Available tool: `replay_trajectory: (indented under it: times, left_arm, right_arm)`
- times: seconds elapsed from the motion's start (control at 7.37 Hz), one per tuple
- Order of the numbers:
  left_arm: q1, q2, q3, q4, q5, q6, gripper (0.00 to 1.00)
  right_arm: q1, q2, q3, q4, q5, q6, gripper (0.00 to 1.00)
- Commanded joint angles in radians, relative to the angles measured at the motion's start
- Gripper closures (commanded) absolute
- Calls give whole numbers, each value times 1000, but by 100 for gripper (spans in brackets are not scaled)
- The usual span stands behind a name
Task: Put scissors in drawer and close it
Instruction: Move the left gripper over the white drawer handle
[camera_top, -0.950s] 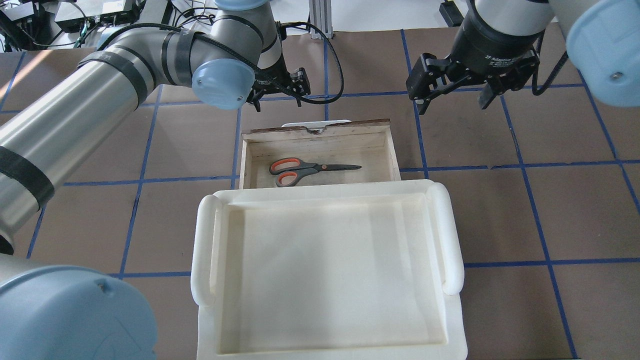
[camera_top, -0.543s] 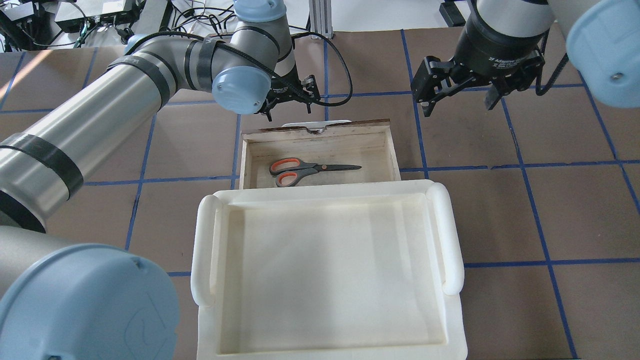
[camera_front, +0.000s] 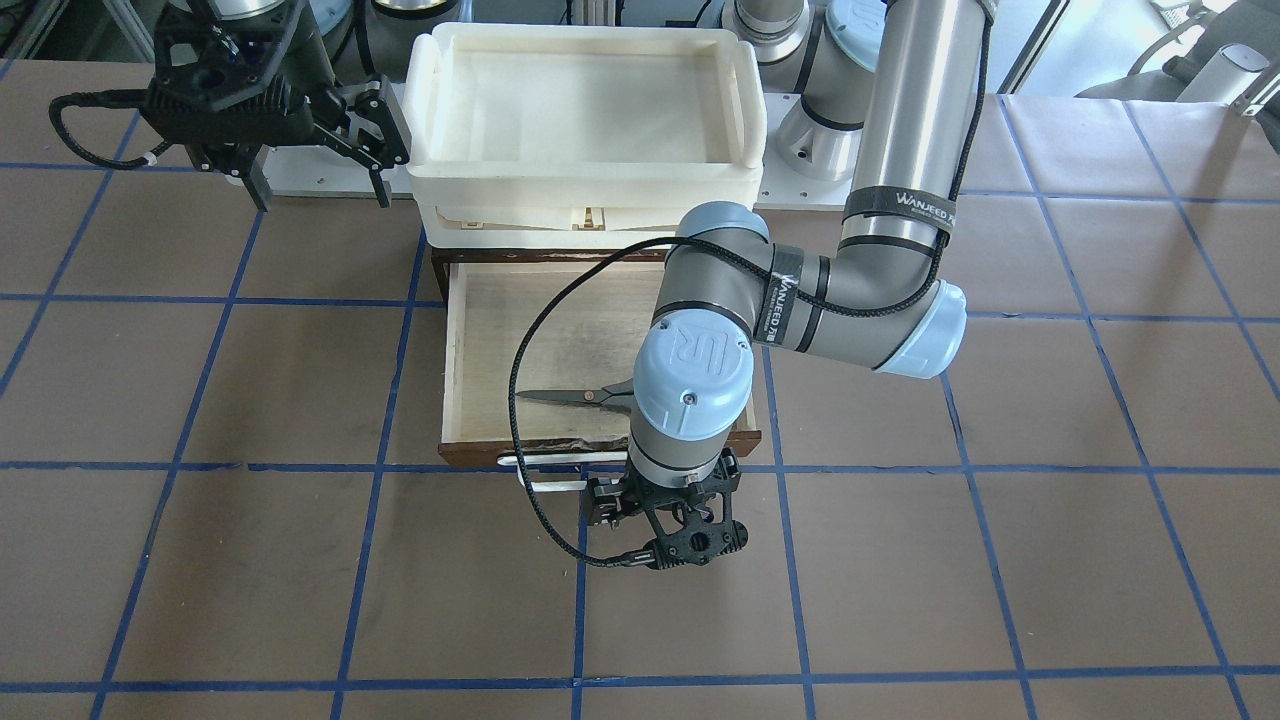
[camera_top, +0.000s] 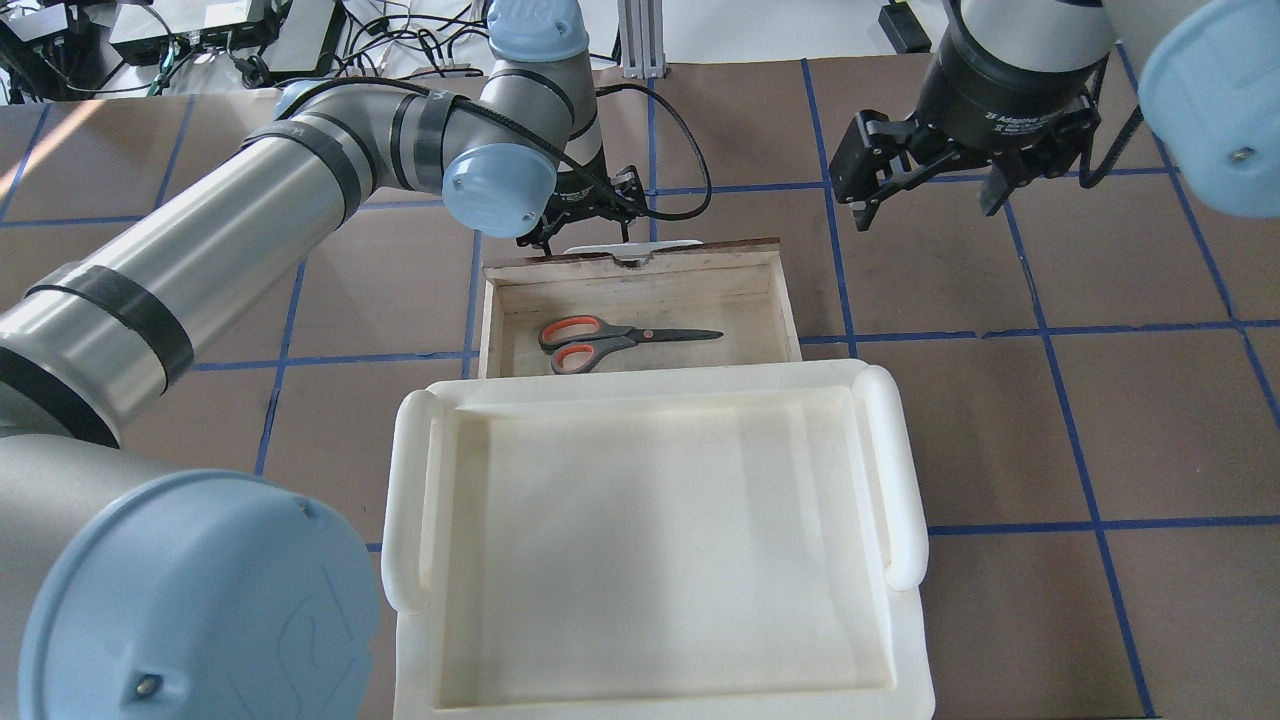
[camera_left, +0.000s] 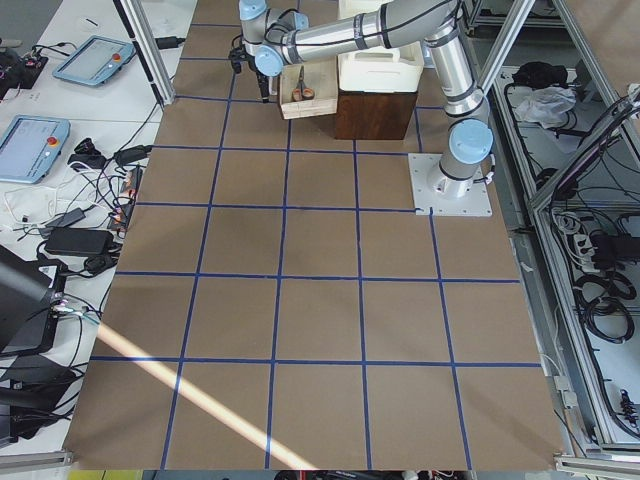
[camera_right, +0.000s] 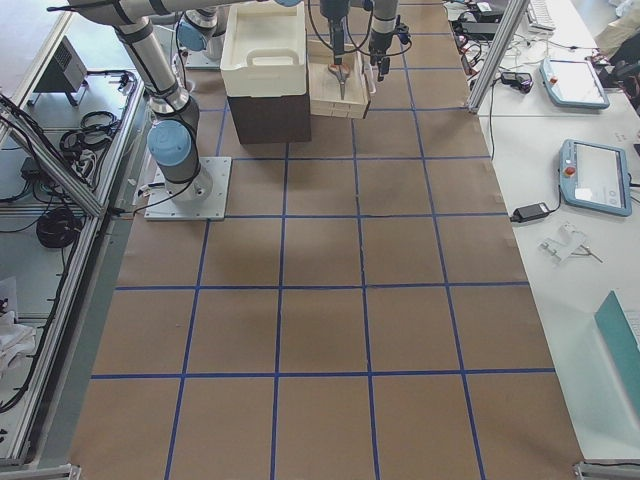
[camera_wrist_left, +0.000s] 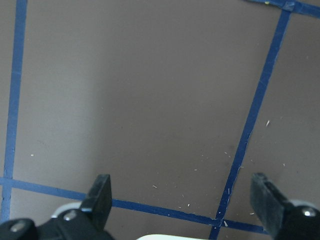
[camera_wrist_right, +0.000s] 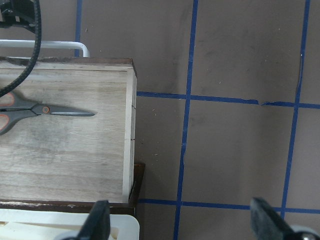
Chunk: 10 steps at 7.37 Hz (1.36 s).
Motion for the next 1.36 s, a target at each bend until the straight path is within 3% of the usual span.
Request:
replay_trajectory:
  times: [0.0, 1.22]
  left_arm:
    - [6, -1, 0, -34, -5, -4, 0]
    - [6, 33, 9, -143, -41, -22, 0]
  right_arm:
    - [1, 0, 0, 3, 1, 0, 0]
    - [3, 0, 0, 6, 0, -2, 0]
